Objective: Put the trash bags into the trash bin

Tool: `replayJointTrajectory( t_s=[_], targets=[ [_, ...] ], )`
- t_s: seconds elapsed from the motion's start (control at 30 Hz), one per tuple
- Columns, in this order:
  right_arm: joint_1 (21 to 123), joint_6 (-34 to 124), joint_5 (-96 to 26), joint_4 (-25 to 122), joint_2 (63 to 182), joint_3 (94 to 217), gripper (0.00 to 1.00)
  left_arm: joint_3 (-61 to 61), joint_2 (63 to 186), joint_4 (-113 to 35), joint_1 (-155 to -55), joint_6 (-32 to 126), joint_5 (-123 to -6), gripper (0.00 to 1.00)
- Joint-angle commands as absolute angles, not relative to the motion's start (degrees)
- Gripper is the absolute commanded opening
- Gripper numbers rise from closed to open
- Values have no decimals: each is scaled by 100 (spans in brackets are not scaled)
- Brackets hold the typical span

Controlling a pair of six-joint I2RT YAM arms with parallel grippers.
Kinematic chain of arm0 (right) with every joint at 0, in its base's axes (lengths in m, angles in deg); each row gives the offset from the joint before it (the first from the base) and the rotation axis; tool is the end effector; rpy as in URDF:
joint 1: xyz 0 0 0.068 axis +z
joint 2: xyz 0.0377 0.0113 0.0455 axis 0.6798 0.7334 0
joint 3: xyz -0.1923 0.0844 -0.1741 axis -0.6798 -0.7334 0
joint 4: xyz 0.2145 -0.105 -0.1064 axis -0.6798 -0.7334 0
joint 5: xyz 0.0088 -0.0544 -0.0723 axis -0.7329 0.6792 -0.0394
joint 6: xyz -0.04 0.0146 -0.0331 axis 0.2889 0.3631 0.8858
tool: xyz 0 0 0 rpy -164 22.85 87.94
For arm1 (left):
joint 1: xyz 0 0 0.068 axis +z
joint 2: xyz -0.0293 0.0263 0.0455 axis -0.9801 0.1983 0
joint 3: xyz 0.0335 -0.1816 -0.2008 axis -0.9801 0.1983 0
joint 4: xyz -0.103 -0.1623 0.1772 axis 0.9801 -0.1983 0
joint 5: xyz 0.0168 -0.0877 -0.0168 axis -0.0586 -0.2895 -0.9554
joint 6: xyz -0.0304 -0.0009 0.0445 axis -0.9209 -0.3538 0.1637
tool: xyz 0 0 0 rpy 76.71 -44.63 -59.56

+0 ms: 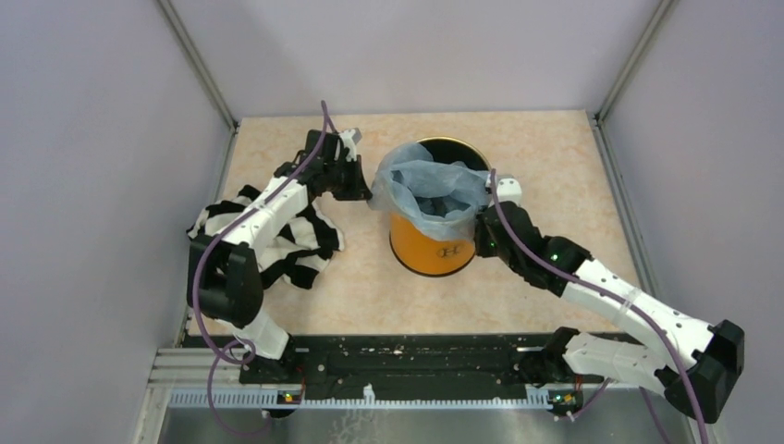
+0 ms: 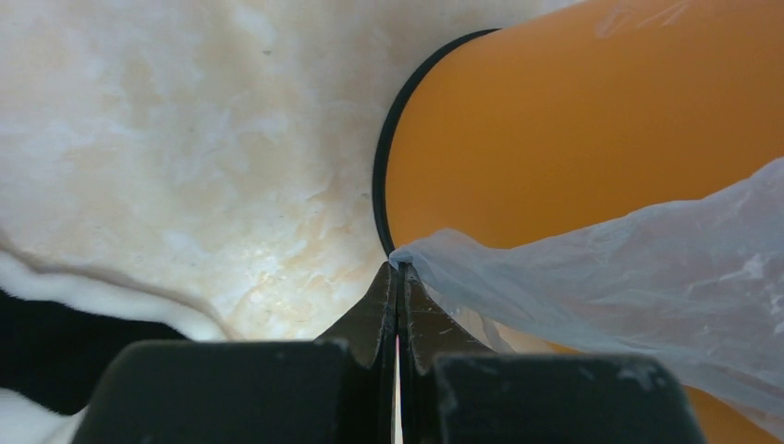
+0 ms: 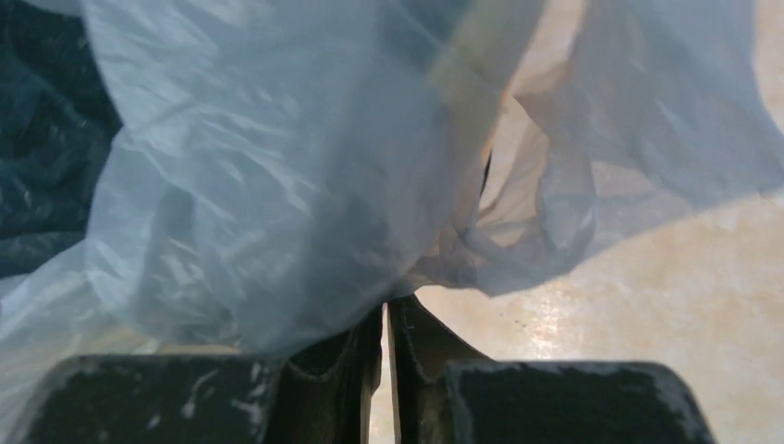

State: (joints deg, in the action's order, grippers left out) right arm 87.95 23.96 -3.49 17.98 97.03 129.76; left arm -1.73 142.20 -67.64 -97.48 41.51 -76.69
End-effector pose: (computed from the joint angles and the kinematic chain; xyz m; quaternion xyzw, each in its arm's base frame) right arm 0.1559 0.1360 0.3018 -0.0386 0.8795 0.1098 0.4615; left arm 0.3356 -0.1281 0.2785 0.0783 0.9094 -0.2722 0.3046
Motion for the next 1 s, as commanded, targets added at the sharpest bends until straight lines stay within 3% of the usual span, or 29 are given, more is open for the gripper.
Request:
replayJointTrajectory(
  t_s=[0.0,0.1,0.23,0.47,0.53,0.67,0.77,0.87,0.97],
  targets=[
    [9020,2491,-414,2119,9863,13163,10,-380,14236,-6887,-9476,4393,-7549,0],
    [8961,2468,57,1727,9734,13153,10,-354,14211,-6966,-9286,4433,-7529,0],
    [8750,2425,133,1348,9519,13115,2,-362,14181,-7006,-9186,4446,-7463,0],
    [8744,2480,215,984,9319,13223,8,-658,14320,-7012,-9184,4411,-7524,0],
    [8743,2547,285,829,9291,13360,15,-822,14410,-7018,-9184,4394,-7589,0],
    [8742,2787,93,625,9214,13811,55,-1175,14628,-7042,-9238,4365,-7720,0],
    [8743,2979,-165,371,9134,14213,73,-1331,14747,-7047,-9275,4365,-7772,0],
    [8741,3194,-432,282,9040,14611,80,-1397,14779,-7030,-9297,4378,-7797,0],
    [8740,3497,-695,333,9099,15139,81,-1429,14792,-7021,-9298,4427,-7796,0]
  ],
)
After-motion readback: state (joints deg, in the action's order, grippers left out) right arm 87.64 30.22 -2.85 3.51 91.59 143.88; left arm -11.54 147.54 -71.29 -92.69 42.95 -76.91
